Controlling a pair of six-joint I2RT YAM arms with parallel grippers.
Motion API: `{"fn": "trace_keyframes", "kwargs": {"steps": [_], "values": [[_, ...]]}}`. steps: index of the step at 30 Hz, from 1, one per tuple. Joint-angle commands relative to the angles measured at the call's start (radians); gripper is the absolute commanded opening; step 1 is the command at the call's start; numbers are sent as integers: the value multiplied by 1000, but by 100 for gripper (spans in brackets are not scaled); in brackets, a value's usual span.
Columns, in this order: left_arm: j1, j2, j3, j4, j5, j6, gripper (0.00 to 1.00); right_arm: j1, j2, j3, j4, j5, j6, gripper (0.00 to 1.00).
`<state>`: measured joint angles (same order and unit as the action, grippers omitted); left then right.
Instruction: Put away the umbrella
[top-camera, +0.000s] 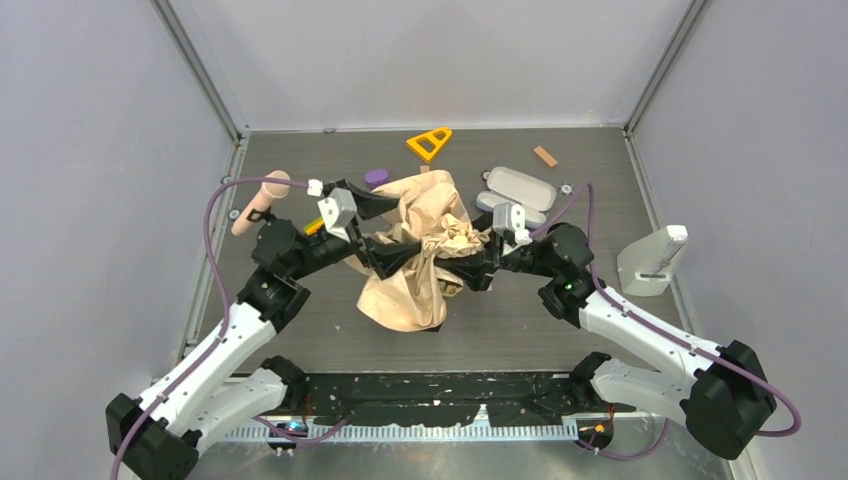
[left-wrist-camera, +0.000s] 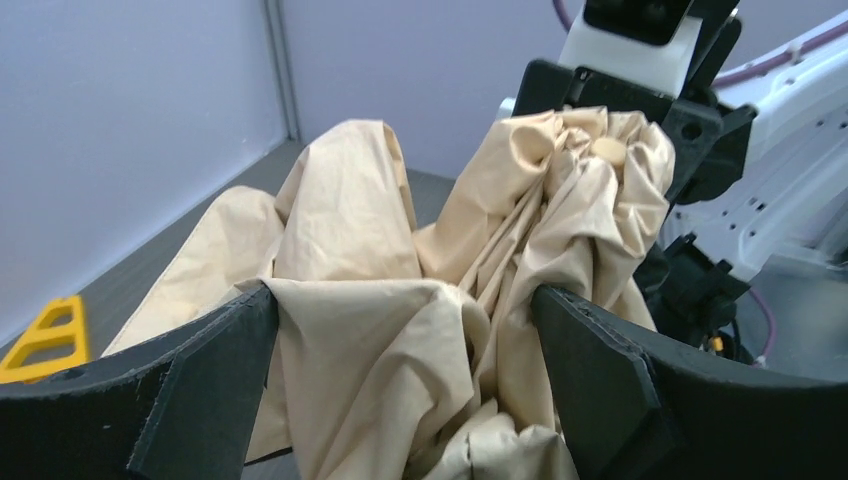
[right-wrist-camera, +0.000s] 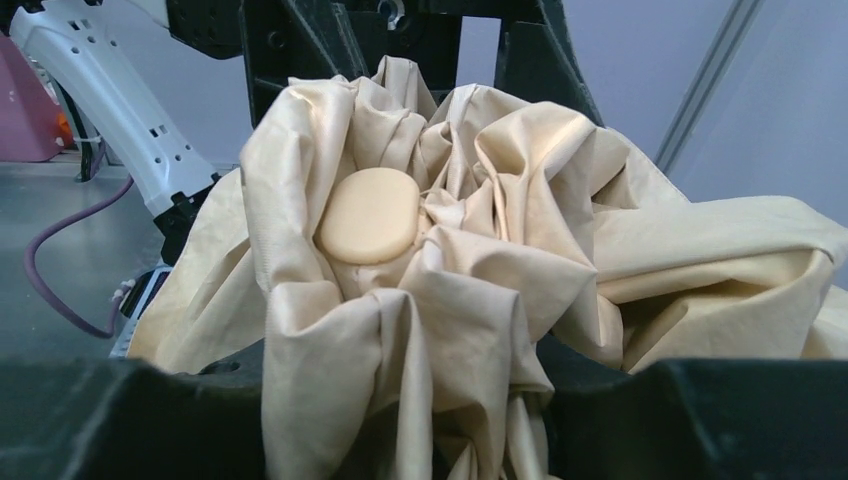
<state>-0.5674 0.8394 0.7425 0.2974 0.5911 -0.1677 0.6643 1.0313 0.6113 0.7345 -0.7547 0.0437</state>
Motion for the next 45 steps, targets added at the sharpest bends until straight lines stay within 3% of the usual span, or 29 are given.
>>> {"fn": "trace_keyframes", "kwargs": {"steps": [1, 17, 26, 34, 45], "values": [[-24, 70, -6, 295, 75, -128, 99, -4, 43, 5, -159, -48, 22, 6], [-137, 182, -46, 634, 136, -323, 100, -5, 90, 33, -199, -53, -9, 6], [-137, 149, -9, 458, 273, -288, 99, -4, 83, 45, -235, -45, -29, 6], [-148, 193, -14, 557, 252, -337, 100, -5, 95, 54, -259, -45, -34, 6], [-169, 257, -8, 540, -67, -270, 100, 2, 79, 57, -337, -41, -94, 6]]}}
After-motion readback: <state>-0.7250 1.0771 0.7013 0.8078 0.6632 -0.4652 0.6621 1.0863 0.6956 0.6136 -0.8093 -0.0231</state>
